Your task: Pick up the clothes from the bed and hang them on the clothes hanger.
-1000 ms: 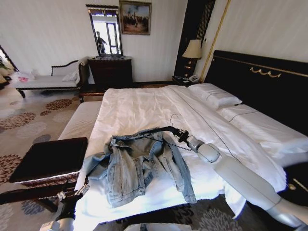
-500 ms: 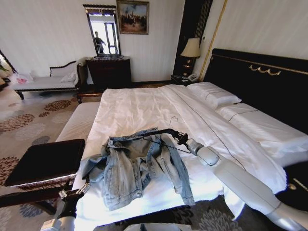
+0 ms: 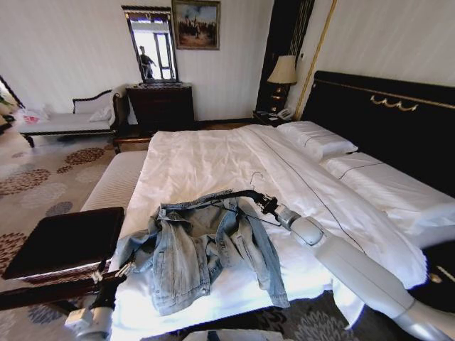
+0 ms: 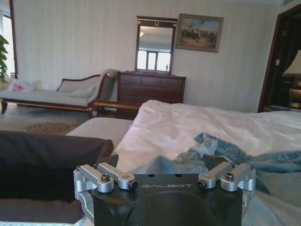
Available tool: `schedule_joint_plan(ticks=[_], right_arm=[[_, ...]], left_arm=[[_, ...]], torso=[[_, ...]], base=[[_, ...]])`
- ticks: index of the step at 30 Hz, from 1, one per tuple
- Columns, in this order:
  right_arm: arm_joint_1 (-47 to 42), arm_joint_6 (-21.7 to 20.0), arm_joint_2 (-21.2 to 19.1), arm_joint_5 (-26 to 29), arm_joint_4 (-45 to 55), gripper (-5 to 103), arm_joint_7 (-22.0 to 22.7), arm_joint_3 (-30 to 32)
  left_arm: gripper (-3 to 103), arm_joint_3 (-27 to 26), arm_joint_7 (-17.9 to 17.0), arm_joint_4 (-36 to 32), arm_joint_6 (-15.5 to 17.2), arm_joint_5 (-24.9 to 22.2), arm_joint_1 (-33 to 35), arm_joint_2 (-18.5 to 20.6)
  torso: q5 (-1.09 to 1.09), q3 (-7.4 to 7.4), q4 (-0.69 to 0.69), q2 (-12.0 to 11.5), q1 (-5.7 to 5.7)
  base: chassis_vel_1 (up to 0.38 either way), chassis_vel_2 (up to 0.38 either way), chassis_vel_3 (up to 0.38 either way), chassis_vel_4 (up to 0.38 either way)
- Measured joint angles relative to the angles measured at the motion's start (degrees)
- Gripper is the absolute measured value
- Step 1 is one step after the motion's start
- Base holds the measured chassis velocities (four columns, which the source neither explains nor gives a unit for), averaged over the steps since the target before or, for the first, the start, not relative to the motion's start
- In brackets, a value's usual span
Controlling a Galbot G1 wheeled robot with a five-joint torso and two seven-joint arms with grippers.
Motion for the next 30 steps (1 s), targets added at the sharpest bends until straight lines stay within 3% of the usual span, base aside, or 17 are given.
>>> schedule_joint_plan(ticks=[4,8,12,22,30], right_arm=[[0.2,0.2,0.6,0.7,-0.2,29,0.4,-0.5],[1.7,1.1,1.7,1.1,-1.0,29,1.1,-1.8],[3.4,1.2,2.9,1.3,-1.7,29,1.0,-3.3],[4.0,0.9,4.4,1.6,-2.1,29,0.8,-3.7],[5.4,2.1,2.1,-1.4,-0.4,29,-1.5,-5.4]], left_arm=[[100,1.1,-1.2,-1.1,3.5,-1.1,-2.3,0.5],[100,4.4,-4.7,-1.0,11.1,-3.9,-9.1,4.5],[100,5.8,-6.6,0.5,13.4,-5.1,-12.0,6.1],[100,15.7,-10.8,8.5,16.9,-10.1,-23.1,11.6],[100,18.9,-12.2,15.7,18.1,-14.8,-30.4,14.3]], torso=[[0.01,0.01,0.03,0.0,0.01],[0.0,0.01,-0.03,0.0,0.03],[0.03,0.02,0.04,0.0,0.03],[0.02,0.01,-0.01,0.0,0.02],[0.0,0.01,0.01,0.0,0.02]], base=[[0.0,0.0,0.0,0.0],[-0.016,0.015,0.027,-0.015],[0.0,0.0,0.0,0.0],[0.0,0.0,0.0,0.0],[0.0,0.0,0.0,0.0]])
